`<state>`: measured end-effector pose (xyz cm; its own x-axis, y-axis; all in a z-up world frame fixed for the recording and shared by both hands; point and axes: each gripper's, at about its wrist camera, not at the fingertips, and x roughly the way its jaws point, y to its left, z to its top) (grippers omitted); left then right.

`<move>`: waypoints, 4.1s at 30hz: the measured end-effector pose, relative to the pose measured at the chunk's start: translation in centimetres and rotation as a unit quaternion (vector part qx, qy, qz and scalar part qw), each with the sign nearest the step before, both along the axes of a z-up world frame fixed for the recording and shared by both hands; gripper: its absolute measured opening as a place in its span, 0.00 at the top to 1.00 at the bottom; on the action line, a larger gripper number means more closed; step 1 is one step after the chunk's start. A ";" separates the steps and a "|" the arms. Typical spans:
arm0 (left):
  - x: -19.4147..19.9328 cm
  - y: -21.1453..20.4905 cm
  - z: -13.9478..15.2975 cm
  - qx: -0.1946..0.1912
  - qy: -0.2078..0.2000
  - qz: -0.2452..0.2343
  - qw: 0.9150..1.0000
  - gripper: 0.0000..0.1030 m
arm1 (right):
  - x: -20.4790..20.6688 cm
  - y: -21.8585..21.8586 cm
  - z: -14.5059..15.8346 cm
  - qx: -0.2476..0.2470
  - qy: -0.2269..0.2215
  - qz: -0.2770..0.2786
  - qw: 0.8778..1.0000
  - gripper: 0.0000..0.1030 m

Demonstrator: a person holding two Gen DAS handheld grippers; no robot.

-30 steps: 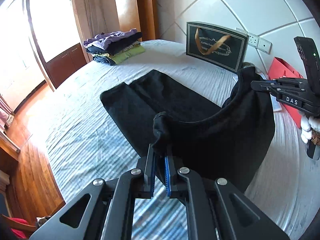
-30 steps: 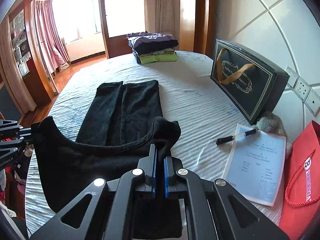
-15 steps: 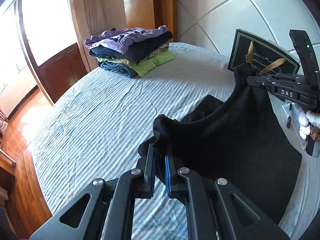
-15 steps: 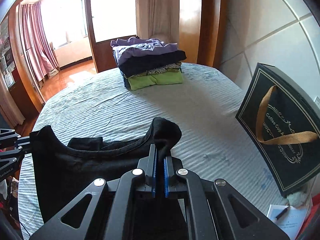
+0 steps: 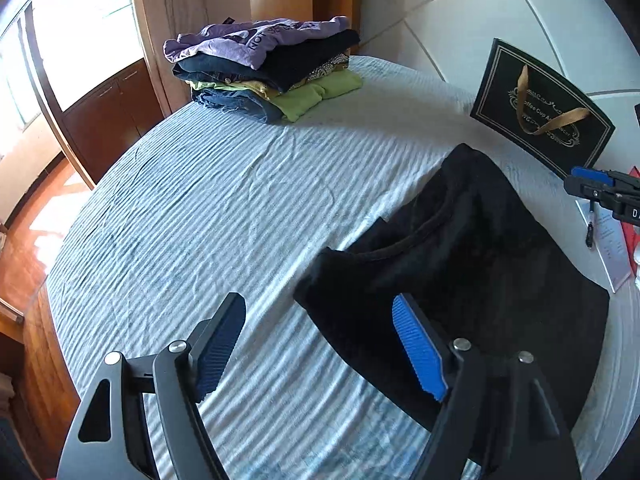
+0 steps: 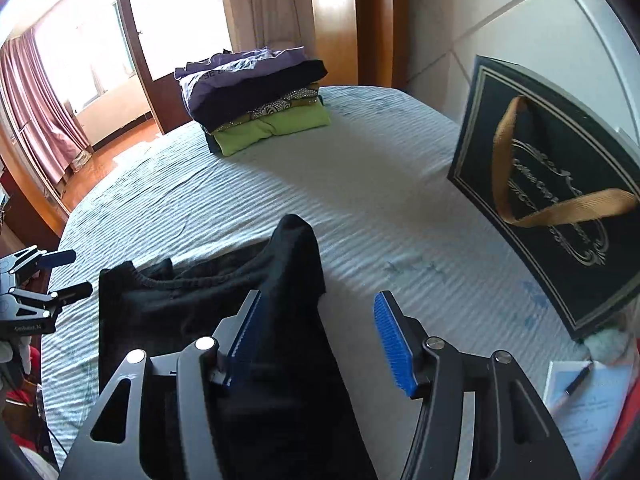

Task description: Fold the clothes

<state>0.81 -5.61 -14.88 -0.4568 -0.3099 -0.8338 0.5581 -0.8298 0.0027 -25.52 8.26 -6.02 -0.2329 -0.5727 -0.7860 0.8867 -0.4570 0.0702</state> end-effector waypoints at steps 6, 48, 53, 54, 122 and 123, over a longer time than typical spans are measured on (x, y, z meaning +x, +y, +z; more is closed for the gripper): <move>1.2 10.1 -0.5 0.038 -0.005 -0.038 0.999 0.23 | 1.7 10.5 -1.9 0.038 -0.028 -0.011 0.999 0.44; -1.0 26.9 -7.0 -0.002 -0.035 0.168 0.985 0.32 | 3.4 15.4 -10.1 -0.002 0.029 0.266 0.964 0.49; -1.0 26.9 -5.2 -0.009 -0.032 0.132 0.991 0.79 | 4.0 15.2 -9.1 -0.001 0.014 0.246 0.969 0.88; -0.8 26.7 -4.8 -0.005 -0.028 0.129 0.991 0.84 | 4.4 15.2 -8.8 0.000 0.016 0.246 0.969 0.88; 0.1 5.3 -4.1 0.094 -0.029 0.014 0.995 0.69 | 2.2 7.0 -6.6 0.049 -0.105 -0.077 0.990 0.94; 0.5 4.7 -3.5 0.088 -0.020 0.029 0.995 0.49 | 2.1 7.1 -5.5 0.028 -0.105 -0.068 0.992 0.91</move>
